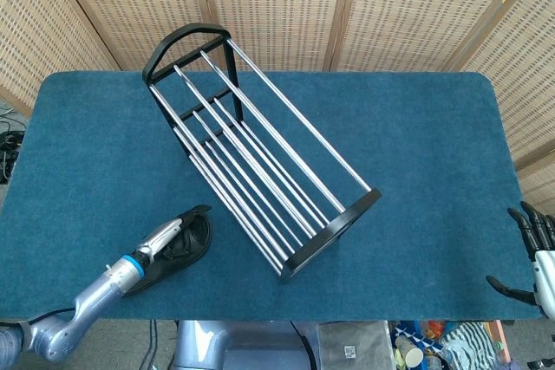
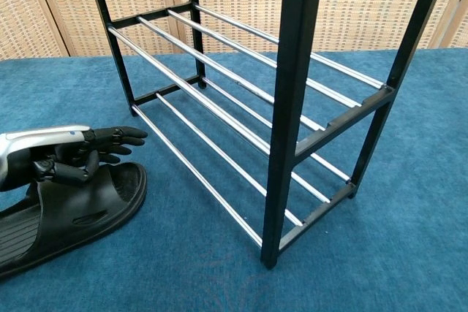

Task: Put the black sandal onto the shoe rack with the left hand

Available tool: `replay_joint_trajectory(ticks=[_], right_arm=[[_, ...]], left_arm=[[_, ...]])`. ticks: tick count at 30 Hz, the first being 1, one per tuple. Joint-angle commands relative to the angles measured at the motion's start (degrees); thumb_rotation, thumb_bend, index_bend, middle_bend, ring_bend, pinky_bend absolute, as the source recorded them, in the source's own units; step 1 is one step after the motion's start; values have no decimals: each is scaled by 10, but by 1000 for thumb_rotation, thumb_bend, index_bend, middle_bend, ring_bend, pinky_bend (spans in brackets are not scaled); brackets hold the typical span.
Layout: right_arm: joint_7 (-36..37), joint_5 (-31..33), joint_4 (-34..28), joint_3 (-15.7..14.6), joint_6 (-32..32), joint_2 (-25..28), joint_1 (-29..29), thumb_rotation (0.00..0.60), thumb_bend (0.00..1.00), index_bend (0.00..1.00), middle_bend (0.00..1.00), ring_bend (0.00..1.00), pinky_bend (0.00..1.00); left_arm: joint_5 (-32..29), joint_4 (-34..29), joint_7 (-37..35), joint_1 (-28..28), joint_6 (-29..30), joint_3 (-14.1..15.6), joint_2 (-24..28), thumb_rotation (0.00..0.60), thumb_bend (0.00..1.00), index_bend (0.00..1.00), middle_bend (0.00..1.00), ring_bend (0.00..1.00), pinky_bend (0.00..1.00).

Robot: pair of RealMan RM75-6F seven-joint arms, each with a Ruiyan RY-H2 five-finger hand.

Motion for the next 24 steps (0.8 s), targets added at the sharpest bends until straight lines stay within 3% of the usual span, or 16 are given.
replay_joint_trajectory(ticks=[1, 2, 4, 11, 16, 24], right_arm=[[1, -1, 0, -1, -1, 0, 0, 600, 0, 0, 0, 0, 0], [1, -2, 0, -1, -1, 0, 0, 600, 0, 0, 0, 0, 0], [1, -4, -1, -2, 0, 0, 0, 600, 0, 0, 0, 0, 0], [-4, -11, -4, -4, 3, -1, -1, 600, 0, 0, 0, 0, 0], [-11, -14, -6, -6, 3, -3, -1, 600, 0, 0, 0, 0, 0], [-12, -19, -7, -7, 10, -3, -4, 600, 0, 0, 0, 0, 0]], left_arm=[[32, -21, 10, 24, 64, 16, 34, 600, 411, 0, 0, 0, 0], [35, -23, 31, 35, 87, 20, 41, 600, 307, 0, 0, 0, 0], [30, -31, 73, 53, 121, 26, 48, 600, 225, 0, 0, 0, 0], [5, -65, 178, 87, 162, 53, 86, 600, 64, 0, 0, 0, 0], [3, -98, 263, 114, 190, 87, 111, 600, 22, 0, 0, 0, 0], [-8, -102, 347, 159, 238, 123, 90, 600, 21, 0, 0, 0, 0]])
